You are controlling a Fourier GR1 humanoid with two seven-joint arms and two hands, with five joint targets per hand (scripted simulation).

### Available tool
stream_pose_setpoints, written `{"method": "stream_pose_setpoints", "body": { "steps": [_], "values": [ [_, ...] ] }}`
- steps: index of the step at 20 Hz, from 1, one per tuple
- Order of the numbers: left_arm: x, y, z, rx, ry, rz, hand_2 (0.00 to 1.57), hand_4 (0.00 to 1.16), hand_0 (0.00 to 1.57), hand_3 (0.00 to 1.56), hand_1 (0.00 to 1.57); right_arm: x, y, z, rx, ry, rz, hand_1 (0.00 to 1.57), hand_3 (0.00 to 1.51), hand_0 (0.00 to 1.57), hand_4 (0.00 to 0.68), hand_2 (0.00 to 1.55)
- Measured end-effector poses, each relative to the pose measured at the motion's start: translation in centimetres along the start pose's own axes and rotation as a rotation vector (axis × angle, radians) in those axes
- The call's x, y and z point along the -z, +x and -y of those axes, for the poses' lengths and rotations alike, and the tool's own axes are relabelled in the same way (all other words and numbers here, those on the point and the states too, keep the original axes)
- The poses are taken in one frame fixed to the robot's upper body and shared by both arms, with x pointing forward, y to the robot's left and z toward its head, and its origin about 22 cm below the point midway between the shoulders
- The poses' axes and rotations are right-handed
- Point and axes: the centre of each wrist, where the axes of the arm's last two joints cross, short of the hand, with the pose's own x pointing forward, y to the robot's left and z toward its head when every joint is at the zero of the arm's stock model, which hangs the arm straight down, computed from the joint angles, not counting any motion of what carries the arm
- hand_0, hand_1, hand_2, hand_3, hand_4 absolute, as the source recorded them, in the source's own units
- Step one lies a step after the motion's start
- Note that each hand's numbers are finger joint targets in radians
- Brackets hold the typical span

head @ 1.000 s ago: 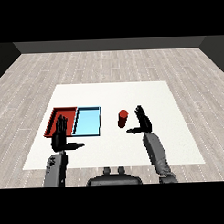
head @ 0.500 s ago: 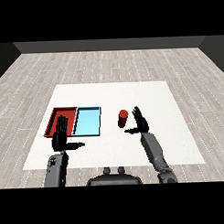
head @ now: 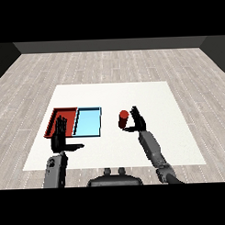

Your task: Pick the red can and put it in the red box

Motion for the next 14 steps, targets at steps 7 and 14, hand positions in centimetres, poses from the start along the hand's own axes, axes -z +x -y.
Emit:
{"method": "stream_pose_setpoints", "body": {
  "steps": [7,14],
  "values": [
    [-0.5,0.0,-0.2,-0.005,0.008,-0.002,0.0,0.0,0.0,0.0,0.0,0.5,-0.6,-0.9,-0.002,0.001,-0.015,0.0,0.0,0.0,0.0,0.0],
    [-0.1,-0.3,0.1,-0.004,0.007,0.002,0.0,0.0,0.0,0.0,0.0,1.8,-0.5,-1.8,-0.002,0.004,-0.028,0.0,0.0,0.0,0.0,0.0]
  ]
}}
